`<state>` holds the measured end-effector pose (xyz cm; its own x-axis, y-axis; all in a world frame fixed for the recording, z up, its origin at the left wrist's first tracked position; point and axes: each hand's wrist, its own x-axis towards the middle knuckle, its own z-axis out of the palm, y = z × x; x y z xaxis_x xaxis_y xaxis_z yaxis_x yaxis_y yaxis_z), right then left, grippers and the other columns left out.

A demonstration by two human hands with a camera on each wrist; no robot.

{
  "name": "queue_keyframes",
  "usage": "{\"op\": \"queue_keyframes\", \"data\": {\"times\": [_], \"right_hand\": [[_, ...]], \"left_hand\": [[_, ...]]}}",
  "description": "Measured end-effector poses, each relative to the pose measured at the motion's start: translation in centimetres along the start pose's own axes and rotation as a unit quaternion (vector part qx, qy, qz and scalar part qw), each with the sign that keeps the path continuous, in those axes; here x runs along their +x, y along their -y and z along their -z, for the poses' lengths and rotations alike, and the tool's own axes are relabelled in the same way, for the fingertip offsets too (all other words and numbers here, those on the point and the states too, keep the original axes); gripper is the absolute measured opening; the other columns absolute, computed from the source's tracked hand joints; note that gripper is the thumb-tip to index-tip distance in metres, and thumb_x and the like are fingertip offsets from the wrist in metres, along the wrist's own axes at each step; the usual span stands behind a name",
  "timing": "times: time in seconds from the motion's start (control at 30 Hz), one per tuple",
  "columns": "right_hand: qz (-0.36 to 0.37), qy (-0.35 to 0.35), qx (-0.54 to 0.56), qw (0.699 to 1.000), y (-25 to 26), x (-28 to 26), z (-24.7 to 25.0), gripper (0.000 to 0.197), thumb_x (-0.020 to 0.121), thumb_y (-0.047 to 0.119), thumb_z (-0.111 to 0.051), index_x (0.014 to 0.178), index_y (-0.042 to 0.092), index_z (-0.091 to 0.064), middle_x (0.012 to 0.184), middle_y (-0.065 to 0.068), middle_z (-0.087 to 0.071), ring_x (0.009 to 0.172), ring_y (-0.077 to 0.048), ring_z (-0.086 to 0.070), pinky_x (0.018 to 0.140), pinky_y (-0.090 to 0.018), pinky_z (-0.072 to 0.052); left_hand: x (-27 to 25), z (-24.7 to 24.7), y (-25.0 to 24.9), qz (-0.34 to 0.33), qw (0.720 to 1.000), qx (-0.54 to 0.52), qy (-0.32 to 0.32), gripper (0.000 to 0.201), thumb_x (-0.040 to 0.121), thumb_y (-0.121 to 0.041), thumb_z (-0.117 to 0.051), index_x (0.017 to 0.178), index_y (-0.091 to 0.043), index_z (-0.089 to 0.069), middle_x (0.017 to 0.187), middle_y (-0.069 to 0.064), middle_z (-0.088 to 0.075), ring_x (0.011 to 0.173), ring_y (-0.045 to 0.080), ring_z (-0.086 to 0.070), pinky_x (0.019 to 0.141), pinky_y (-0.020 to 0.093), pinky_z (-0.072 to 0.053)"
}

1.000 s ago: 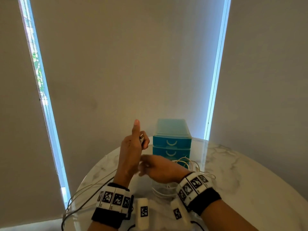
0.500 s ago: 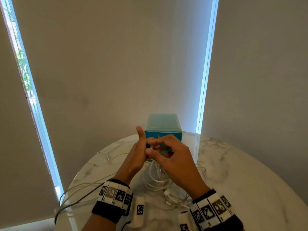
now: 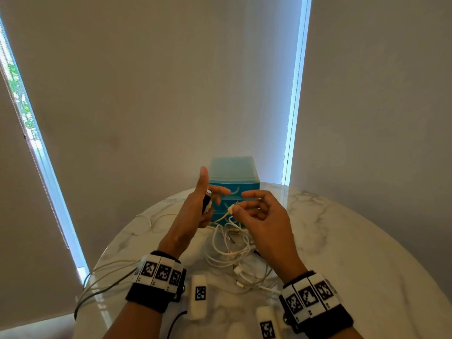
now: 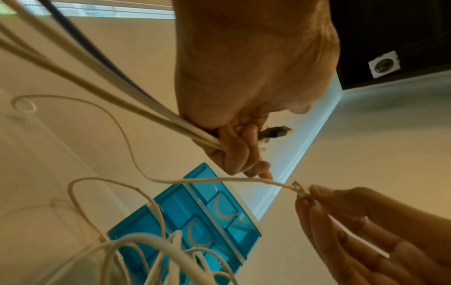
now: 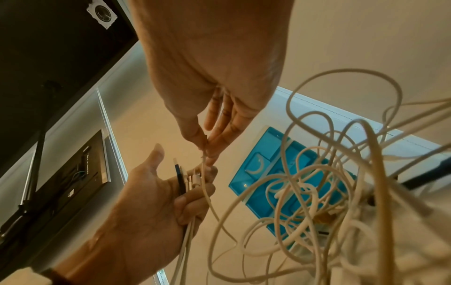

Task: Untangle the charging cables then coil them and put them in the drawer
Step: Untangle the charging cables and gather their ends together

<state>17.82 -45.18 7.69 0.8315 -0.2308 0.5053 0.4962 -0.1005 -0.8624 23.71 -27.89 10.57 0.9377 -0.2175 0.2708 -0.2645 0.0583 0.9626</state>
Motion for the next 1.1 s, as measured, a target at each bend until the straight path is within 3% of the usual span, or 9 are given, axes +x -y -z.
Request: {"op": "queue_keyframes", "data": {"times": [0.07, 0.13, 0.23, 0.37, 0.57, 0.67, 0.77, 0.9, 1.1], "right_hand": [[-0.007, 0.015, -0.006, 1.0, 0.0, -0.2, 0.0, 0.023, 0.089, 0.022, -0.089, 0.108, 0.024, -0.077, 0.097, 0.005, -0.081, 0.09, -0.014, -0.079, 0.084, -0.03, -0.067], [-0.028, 0.042, -0.012, 0.999, -0.1, -0.5, -0.2, 0.019, 0.089, 0.022, -0.089, 0.105, 0.024, -0.079, 0.097, 0.006, -0.082, 0.09, -0.013, -0.08, 0.084, -0.033, -0.067], [-0.038, 0.048, -0.012, 0.998, -0.1, -0.7, -0.5, 0.018, 0.089, 0.022, -0.088, 0.105, 0.025, -0.08, 0.097, 0.009, -0.082, 0.089, -0.011, -0.08, 0.082, -0.031, -0.067], [-0.025, 0.04, 0.003, 0.999, 0.2, -0.7, -0.4, 0.016, 0.089, 0.02, -0.087, 0.102, 0.027, -0.081, 0.098, 0.014, -0.081, 0.092, -0.008, -0.079, 0.076, -0.023, -0.064], [-0.015, 0.041, -0.02, 0.999, 0.0, -0.7, -0.5, 0.015, 0.09, 0.022, -0.086, 0.099, 0.034, -0.081, 0.098, 0.026, -0.078, 0.099, 0.004, -0.074, 0.076, -0.015, -0.061], [-0.011, 0.04, -0.013, 0.999, 0.1, -0.8, -0.5, 0.014, 0.089, 0.021, -0.087, 0.1, 0.029, -0.083, 0.095, 0.019, -0.082, 0.094, -0.002, -0.078, 0.08, -0.018, -0.062], [-0.024, 0.044, 0.007, 0.999, 0.3, -0.9, -0.7, 0.016, 0.089, 0.018, -0.088, 0.103, 0.023, -0.085, 0.095, 0.01, -0.084, 0.092, -0.009, -0.08, 0.086, -0.027, -0.065], [-0.033, 0.029, 0.01, 0.999, 0.3, -1.0, -0.9, 0.016, 0.088, 0.019, -0.088, 0.103, 0.025, -0.084, 0.097, 0.013, -0.083, 0.095, -0.008, -0.079, 0.087, -0.03, -0.066], [-0.041, 0.022, 0.004, 0.999, 0.2, -1.1, -1.2, 0.016, 0.089, 0.022, -0.088, 0.104, 0.026, -0.085, 0.098, 0.013, -0.083, 0.096, -0.009, -0.079, 0.088, -0.033, -0.066]], "left_hand": [[0.0, 0.1, -0.1, 0.007, 1.0, 0.005, -0.009, 0.068, 0.104, -0.071, -0.039, 0.095, -0.014, -0.076, 0.074, 0.002, -0.049, 0.049, 0.009, -0.029, 0.049, 0.027, -0.02], [0.0, 0.2, -0.1, 0.018, 1.0, 0.003, 0.001, 0.049, 0.109, -0.056, -0.045, 0.084, -0.02, -0.068, 0.069, 0.0, -0.045, 0.049, 0.011, -0.028, 0.049, 0.028, -0.021], [-0.2, -0.2, -0.3, 0.032, 0.999, 0.006, 0.012, 0.034, 0.111, -0.036, -0.036, 0.092, -0.019, -0.057, 0.074, 0.002, -0.041, 0.052, 0.011, -0.028, 0.048, 0.027, -0.023], [-0.3, -0.6, -0.2, 0.055, 0.998, -0.006, 0.025, 0.042, 0.116, -0.044, -0.028, 0.099, -0.016, -0.055, 0.067, -0.003, -0.044, 0.048, 0.008, -0.028, 0.043, 0.02, -0.025], [-0.6, -0.9, -0.2, 0.061, 0.998, -0.022, 0.026, 0.032, 0.109, -0.027, -0.037, 0.094, -0.013, -0.061, 0.065, 0.0, -0.047, 0.05, 0.011, -0.031, 0.047, 0.024, -0.024], [-0.6, -0.9, -0.2, 0.058, 0.998, -0.003, 0.015, 0.032, 0.11, -0.025, -0.035, 0.095, -0.014, -0.062, 0.063, 0.0, -0.047, 0.05, 0.012, -0.033, 0.048, 0.025, -0.025], [-0.7, -1.4, 0.0, 0.044, 0.995, 0.086, -0.004, 0.038, 0.112, -0.033, -0.034, 0.094, -0.019, -0.064, 0.066, 0.001, -0.052, 0.056, 0.011, -0.042, 0.05, 0.023, -0.034], [-0.9, -2.3, 0.2, 0.015, 0.992, 0.125, -0.001, 0.054, 0.117, -0.046, -0.024, 0.092, -0.017, -0.062, 0.061, -0.013, -0.062, 0.051, -0.005, -0.053, 0.049, 0.008, -0.04], [-1.1, -2.3, 0.1, 0.007, 0.995, 0.1, -0.016, 0.035, 0.112, -0.023, -0.033, 0.092, -0.013, -0.061, 0.077, 0.001, -0.06, 0.067, 0.008, -0.052, 0.053, 0.014, -0.044]]}}
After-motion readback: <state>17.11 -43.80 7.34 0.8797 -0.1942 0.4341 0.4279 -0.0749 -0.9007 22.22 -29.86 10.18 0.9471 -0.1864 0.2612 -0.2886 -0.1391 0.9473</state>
